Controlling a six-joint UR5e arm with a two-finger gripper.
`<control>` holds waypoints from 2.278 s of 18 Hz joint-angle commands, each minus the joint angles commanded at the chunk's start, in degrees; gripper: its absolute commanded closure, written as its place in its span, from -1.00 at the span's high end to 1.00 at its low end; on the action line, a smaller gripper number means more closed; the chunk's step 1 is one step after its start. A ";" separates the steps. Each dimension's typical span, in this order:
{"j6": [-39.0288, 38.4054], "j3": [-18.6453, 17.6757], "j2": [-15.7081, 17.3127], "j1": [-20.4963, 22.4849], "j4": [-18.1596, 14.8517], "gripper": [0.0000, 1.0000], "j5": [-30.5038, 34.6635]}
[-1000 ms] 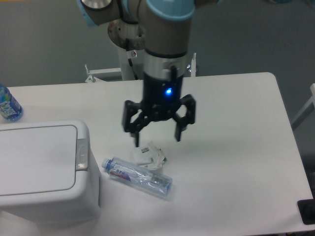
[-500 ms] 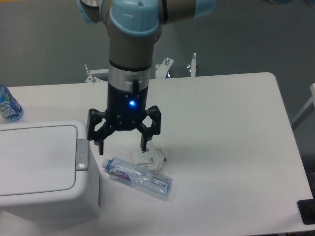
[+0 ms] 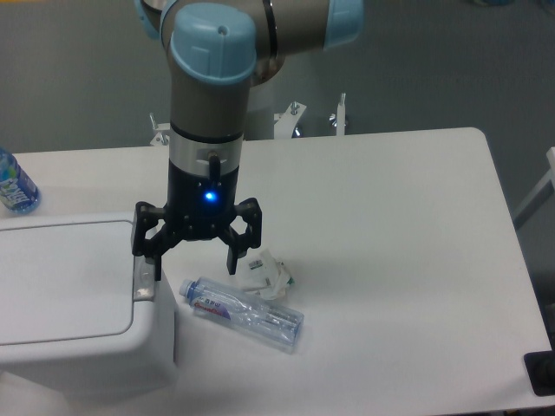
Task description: Open the trash can
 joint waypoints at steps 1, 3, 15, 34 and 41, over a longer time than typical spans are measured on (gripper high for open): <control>0.00 -0.09 -0.09 0.00 0.00 1.00 0.00; 0.00 -0.18 -0.17 0.00 0.00 1.00 0.00; 0.17 -0.18 -0.53 0.00 0.09 1.00 0.00; 6.13 3.61 1.58 9.92 0.54 1.00 5.17; 33.08 2.73 4.12 18.27 -16.33 1.00 10.89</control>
